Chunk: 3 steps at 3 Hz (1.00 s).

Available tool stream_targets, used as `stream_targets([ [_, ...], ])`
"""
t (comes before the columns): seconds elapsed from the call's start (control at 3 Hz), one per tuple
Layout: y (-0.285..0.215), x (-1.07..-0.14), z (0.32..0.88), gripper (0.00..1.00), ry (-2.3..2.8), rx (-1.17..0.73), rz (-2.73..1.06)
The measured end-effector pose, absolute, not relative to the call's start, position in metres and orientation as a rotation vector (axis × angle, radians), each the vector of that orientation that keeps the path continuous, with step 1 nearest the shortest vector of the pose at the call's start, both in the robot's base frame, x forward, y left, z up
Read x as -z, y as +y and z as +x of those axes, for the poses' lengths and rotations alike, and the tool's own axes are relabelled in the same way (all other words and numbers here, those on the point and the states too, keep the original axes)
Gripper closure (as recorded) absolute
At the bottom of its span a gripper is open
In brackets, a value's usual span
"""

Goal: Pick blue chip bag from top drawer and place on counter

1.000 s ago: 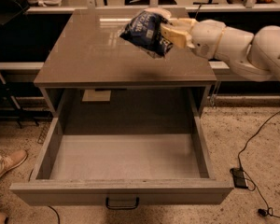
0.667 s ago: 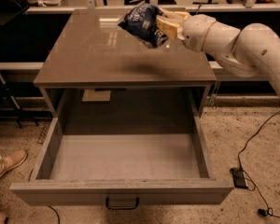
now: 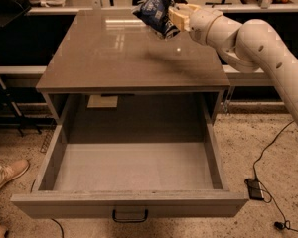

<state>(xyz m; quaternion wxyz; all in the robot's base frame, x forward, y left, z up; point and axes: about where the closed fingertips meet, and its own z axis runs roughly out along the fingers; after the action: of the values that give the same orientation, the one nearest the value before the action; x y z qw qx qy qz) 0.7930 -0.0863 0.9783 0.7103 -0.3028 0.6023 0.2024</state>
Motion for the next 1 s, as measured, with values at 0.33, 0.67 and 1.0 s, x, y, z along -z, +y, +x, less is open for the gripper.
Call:
stream_targets([
  [0.33,-0.101,-0.966,0.810,0.34,1.362,-0.422,-0.626],
  [0.67,-0.110,-0.951,0.814,0.11,1.388,-0.422,-0.603],
  [1.0,-0.130,-0.947,0.796,0.00,1.380,-0.437,-0.573],
])
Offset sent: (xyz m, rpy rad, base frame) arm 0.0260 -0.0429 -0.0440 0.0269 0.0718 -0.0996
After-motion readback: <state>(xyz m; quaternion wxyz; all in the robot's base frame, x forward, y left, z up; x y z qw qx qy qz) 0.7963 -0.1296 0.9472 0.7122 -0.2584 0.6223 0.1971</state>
